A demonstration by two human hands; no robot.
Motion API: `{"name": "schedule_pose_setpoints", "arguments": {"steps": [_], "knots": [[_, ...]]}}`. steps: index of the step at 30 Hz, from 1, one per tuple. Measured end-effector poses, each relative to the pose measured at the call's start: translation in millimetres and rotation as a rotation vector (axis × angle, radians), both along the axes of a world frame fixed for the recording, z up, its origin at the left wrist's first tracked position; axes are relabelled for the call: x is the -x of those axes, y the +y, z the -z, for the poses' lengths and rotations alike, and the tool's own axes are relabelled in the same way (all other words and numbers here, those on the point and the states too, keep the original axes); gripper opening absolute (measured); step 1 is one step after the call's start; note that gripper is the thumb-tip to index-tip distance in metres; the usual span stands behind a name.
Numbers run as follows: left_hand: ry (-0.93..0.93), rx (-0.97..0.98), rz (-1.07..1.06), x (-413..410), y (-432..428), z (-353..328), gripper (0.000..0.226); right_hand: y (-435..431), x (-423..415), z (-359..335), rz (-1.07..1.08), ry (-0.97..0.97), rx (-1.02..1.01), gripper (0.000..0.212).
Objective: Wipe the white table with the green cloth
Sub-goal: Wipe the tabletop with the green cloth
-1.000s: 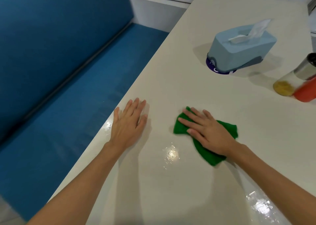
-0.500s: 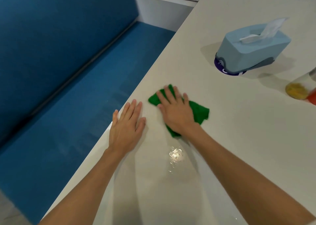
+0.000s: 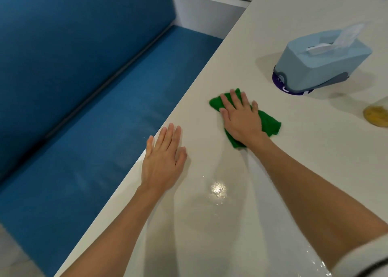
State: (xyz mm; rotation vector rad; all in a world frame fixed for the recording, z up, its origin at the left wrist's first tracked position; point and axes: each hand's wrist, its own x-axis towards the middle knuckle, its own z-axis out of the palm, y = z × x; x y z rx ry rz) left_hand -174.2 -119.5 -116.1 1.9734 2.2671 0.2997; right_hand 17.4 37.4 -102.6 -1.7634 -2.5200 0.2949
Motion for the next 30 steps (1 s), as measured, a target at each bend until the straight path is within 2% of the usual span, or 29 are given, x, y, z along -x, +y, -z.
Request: {"name": "schedule_pose_setpoints", "arguments": {"steps": [2,5,9,11,15,19,21,23,26,30], "knots": [[-0.009,-0.004,-0.005,-1,-1,-2,0.065,-2,28,-1,0.011,0.012,0.017,0.052],[-0.039,-0.021,-0.014,-2,-2,-3,0.069,-29,47,-2,-0.113,0.014,0.022,0.053],[-0.065,-0.034,-0.040,1,-9,-1,0.072,-81,9,-4,-0.406,0.020,0.000,0.058],[-0.074,-0.044,-0.058,0,-15,-1,0.071,-81,-20,-4,-0.465,0.032,0.022,0.058],[-0.053,-0.063,-0.072,-3,-18,-1,0.069,-29,-29,-7,-0.339,0.032,0.004,0.060],[-0.054,-0.075,-0.073,-4,-17,-2,0.069,20,20,-1,-0.102,0.018,-0.011,0.052],[-0.046,-0.084,-0.077,-4,-17,-1,0.068,25,52,-1,-0.051,0.024,0.002,0.051],[-0.039,-0.096,-0.084,-4,-17,0,0.067,17,79,-2,-0.094,0.019,0.003,0.051],[-0.016,-0.093,-0.082,-2,-16,1,0.066,-12,93,-2,-0.267,-0.002,-0.027,0.051],[-0.002,-0.088,-0.071,0,-17,1,0.067,-56,48,-2,-0.468,0.036,-0.026,0.053]]}}
